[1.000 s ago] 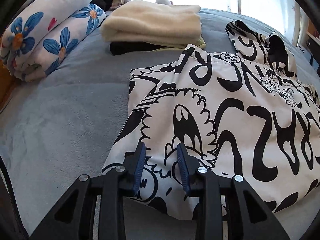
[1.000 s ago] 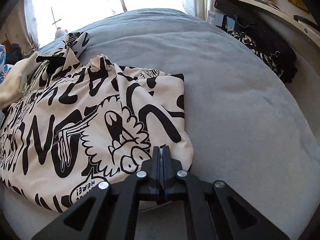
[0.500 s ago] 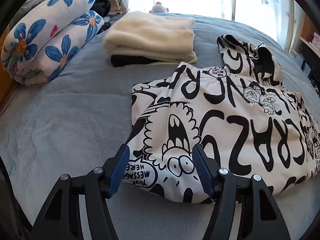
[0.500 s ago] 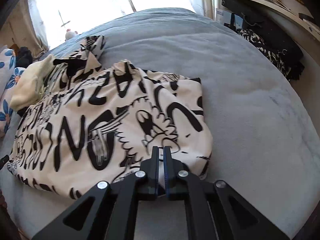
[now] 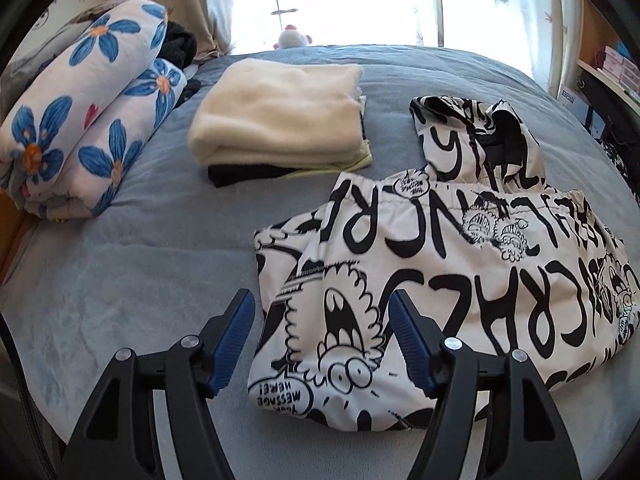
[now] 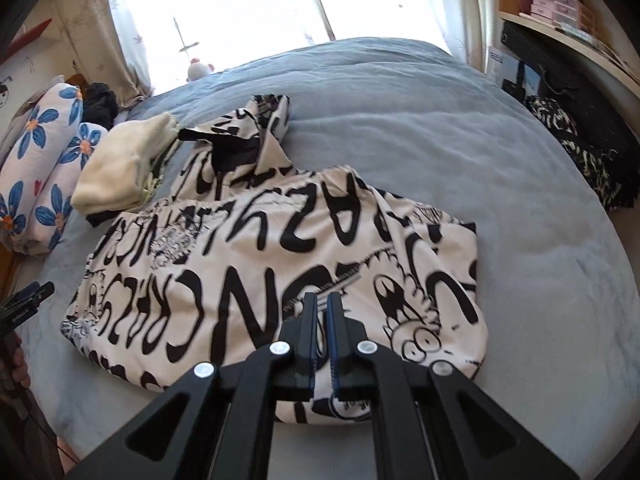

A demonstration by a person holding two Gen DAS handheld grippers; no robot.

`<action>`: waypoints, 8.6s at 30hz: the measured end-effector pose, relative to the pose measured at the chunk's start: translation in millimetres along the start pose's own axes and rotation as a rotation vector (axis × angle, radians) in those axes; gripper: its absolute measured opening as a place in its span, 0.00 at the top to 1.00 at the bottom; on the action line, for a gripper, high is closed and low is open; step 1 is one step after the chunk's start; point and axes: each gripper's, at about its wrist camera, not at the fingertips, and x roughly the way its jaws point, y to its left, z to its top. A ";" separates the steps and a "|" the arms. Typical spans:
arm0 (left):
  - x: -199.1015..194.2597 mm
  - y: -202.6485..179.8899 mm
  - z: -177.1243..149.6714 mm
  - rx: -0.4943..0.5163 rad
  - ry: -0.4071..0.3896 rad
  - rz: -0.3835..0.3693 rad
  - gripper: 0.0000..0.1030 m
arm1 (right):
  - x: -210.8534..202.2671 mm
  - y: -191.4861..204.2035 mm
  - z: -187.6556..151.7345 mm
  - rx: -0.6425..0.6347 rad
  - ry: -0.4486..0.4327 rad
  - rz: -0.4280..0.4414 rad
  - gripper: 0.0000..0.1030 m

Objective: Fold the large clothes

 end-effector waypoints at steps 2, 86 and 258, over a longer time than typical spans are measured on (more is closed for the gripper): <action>-0.7 -5.3 14.3 0.023 -0.004 -0.003 0.34 | 1.0 4.6 12.1 -0.014 0.002 0.000 0.95; 147.0 -94.0 220.1 0.122 -0.172 -0.310 0.99 | 110.5 38.8 186.6 -0.238 -0.183 0.240 0.95; -75.5 -61.0 -94.2 -0.078 0.107 -0.273 0.31 | -62.1 111.6 -109.2 -0.083 -0.083 -0.023 0.67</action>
